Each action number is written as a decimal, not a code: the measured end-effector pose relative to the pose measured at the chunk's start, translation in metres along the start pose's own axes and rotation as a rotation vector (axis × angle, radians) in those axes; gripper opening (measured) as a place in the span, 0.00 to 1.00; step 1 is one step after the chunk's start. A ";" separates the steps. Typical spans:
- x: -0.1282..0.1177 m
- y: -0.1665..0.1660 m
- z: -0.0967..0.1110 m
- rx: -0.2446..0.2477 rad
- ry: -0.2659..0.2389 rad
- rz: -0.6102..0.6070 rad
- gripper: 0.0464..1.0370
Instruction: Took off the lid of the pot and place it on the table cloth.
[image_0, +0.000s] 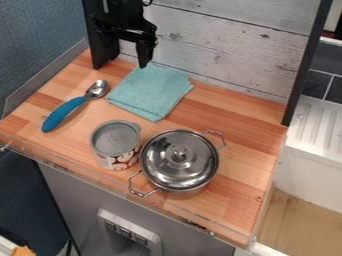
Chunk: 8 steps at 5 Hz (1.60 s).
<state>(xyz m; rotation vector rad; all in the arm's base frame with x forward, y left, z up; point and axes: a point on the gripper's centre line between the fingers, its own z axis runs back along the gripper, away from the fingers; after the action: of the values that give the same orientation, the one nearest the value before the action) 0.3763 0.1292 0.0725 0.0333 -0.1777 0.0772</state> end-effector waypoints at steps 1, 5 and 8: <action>-0.008 -0.003 -0.014 -0.013 0.041 -0.004 0.96; -0.102 -0.119 0.045 -0.130 -0.061 -0.371 0.96; -0.127 -0.148 0.020 -0.090 -0.020 -0.453 0.96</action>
<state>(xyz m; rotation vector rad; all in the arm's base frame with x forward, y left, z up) 0.2599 -0.0280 0.0654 -0.0158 -0.1901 -0.3833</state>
